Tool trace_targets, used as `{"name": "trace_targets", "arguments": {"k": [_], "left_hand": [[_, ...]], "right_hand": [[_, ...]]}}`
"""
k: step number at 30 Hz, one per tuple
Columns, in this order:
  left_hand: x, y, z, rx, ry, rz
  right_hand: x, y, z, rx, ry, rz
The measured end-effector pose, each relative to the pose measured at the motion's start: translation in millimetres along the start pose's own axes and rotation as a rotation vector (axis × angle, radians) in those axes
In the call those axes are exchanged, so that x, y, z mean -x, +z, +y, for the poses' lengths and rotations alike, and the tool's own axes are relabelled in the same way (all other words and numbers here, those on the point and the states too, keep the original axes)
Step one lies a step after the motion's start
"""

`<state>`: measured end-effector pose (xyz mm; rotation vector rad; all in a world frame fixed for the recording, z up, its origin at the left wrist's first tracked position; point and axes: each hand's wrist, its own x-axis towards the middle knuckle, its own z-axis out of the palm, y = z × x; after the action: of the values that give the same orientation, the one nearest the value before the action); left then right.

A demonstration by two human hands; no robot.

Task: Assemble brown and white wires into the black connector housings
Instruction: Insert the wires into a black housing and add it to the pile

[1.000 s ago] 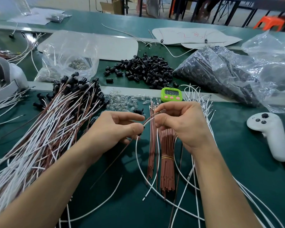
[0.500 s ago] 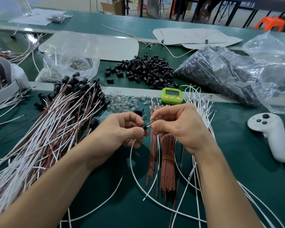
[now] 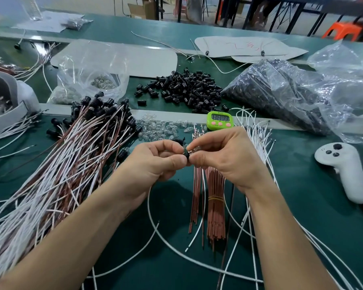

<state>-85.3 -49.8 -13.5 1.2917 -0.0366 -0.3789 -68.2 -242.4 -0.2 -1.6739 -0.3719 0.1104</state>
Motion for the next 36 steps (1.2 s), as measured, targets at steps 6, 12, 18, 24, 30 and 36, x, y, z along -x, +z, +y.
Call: {"name": "trace_targets", "arguments": {"k": [6,12,18,24,30,36], "left_hand": [[-1,0,-3,0.045,0.023,0.087],[-2,4,-7,-0.205,0.007,0.167],[-3,-1,-2,-0.202,-0.003,0.028],[-4,-5,-3,-0.217,0.016,0.111],[-1,-5,2,-0.191,0.028,0.031],[1,-10,3,-0.164,0.004,-0.050]], "right_hand": [[1,2,3,0.047,-0.008,0.017],[0,1,8,0.092,-0.017,0.072],[0,0,8,0.058,-0.030,0.091],[1,5,5,0.052,0.001,0.064],[7,-2,0,-0.256,0.158,-0.073],[8,2,1,-0.521,0.278,-0.175]]}}
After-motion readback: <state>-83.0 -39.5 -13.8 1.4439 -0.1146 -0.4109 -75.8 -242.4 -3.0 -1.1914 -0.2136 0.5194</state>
